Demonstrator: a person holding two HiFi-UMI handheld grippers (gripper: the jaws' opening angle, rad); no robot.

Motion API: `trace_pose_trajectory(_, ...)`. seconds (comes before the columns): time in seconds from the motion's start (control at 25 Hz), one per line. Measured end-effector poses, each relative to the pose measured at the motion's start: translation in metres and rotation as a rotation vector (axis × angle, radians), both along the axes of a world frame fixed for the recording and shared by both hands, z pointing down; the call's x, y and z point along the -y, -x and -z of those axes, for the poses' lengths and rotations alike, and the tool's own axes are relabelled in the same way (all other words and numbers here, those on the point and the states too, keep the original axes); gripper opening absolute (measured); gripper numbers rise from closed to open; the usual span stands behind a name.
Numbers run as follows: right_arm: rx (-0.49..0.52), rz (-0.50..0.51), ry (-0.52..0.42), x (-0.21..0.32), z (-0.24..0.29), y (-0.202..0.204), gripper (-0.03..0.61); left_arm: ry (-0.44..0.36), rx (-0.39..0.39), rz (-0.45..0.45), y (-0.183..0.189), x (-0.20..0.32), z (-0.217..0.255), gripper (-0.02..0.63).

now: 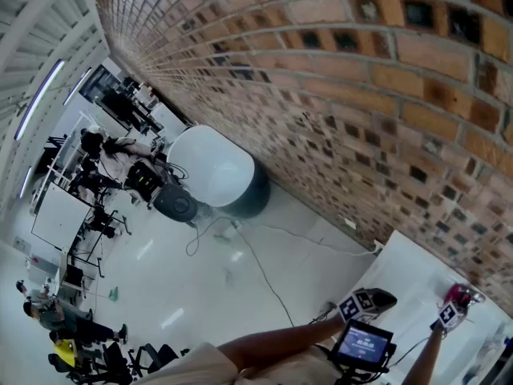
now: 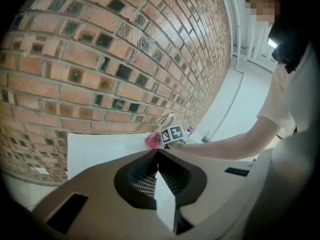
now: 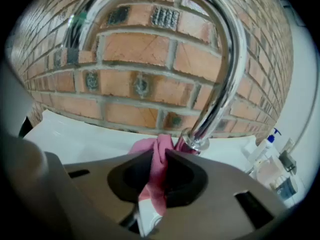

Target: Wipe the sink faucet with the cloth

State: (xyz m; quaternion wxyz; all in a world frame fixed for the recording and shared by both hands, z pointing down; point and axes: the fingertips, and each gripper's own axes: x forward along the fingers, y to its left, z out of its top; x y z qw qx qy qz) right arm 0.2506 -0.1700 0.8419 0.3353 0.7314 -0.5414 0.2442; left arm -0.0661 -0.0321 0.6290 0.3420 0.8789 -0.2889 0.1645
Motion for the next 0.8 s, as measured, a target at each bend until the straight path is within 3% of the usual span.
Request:
trace_pose_trajectory(0.52,-0.011,0.007,0.093,0.003,-0.016,0.008,0.081,0.013,0.009,-0.031,-0.005,0.005,-0.012,-0.009)
trace_pose_trajectory(0.8,-0.073,-0.067,0.097,0.008,-0.015,0.005,0.081,0.018,0.013,-0.016,0.005,0.003,-0.01,-0.009)
